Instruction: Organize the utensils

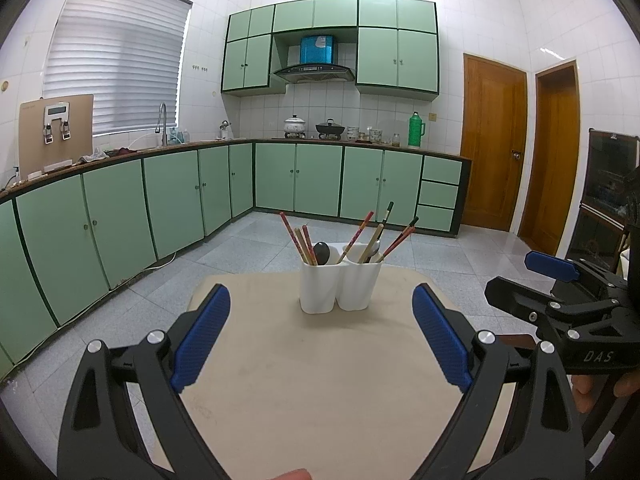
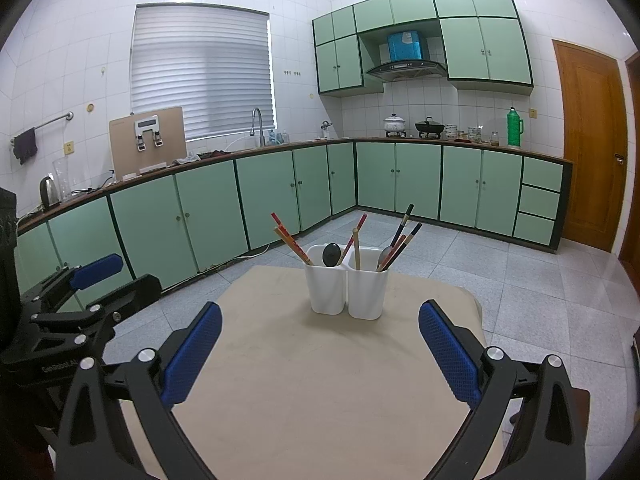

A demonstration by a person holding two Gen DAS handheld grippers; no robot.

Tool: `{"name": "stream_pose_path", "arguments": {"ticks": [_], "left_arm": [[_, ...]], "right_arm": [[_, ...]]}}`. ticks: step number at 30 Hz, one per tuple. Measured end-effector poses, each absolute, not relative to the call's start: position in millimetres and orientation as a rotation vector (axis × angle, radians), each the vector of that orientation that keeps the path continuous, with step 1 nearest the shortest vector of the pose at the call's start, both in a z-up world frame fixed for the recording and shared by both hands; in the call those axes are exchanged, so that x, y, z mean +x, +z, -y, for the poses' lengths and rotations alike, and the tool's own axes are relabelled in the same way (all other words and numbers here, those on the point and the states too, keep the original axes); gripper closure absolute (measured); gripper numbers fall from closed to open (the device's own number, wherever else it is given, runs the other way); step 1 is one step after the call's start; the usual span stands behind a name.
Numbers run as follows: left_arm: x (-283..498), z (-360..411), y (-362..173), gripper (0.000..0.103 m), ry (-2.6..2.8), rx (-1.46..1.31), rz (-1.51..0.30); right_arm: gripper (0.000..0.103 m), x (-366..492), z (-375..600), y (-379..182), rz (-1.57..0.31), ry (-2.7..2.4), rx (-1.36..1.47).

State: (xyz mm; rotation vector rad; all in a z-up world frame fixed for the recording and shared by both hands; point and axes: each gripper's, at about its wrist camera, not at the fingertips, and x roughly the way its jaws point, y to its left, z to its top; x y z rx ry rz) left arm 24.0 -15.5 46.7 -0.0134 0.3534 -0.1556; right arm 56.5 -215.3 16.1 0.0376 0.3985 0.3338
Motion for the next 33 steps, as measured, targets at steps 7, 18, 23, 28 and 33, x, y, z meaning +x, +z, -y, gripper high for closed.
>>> {"name": "stream_pose_path", "arguments": {"ticks": [7, 18, 23, 28, 33], "left_arm": [[23.8, 15.3, 46.7, 0.013, -0.156, -0.013, -0.354], [23.8, 14.3, 49.2, 0.013, -0.157, -0.01, -0.358], [23.9, 14.4, 49.5, 0.013, -0.157, -0.01, -0.358], [24.3, 13.9, 50.3, 0.013, -0.157, -0.013, -0.359], [25.2, 13.8, 49.3, 0.013, -0.158, -0.017, -0.364]], "right_arm": [[0.006, 56.7, 214.6, 16.5, -0.399, 0.335, 0.038], [0.006, 57.2, 214.2, 17.5, -0.4, 0.335, 0.038], [0.006, 57.3, 214.5, 17.5, -0.401, 0.335, 0.039], [0.006, 57.6, 214.2, 17.8, -0.402, 0.334, 0.039], [0.006, 59.0, 214.2, 18.1, -0.405, 0.334, 0.038]]}}
